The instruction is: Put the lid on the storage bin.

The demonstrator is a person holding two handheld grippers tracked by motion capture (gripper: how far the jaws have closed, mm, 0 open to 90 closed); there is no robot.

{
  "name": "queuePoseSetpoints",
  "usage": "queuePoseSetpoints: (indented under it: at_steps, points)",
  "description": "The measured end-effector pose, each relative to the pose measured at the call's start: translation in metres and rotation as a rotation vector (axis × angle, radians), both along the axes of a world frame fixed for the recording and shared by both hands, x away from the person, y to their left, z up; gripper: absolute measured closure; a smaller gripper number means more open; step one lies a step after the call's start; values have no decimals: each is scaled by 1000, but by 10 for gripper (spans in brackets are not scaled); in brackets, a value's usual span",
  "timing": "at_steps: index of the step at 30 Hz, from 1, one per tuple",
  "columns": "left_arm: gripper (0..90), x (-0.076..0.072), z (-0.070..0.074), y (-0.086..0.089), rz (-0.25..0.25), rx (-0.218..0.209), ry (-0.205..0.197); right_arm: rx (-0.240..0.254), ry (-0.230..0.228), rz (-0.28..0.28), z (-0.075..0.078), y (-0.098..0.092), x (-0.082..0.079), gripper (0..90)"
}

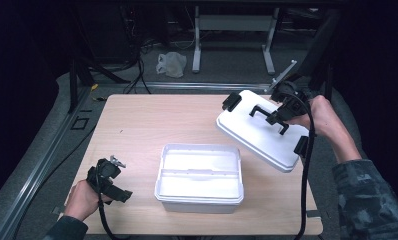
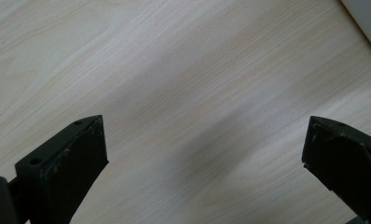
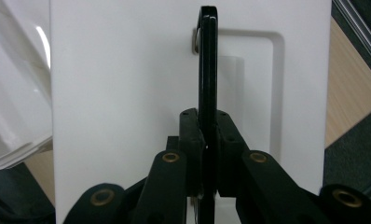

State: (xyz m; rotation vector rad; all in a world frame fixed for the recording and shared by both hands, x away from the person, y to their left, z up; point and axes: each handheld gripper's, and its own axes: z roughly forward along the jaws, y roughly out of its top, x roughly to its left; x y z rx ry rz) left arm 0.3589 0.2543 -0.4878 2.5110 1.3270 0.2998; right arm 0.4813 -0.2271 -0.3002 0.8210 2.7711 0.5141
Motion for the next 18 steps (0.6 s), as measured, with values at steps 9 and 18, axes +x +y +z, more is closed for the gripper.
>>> queuePoseSetpoints:
  at_steps: [9,18]
  points:
    - [0,0,-1,0,-7,4,8,-19,-10,228,10,54,-23,848]
    - [0,2,-3,4,2,2,17,-68,-5,397,-6,115,-43,848]
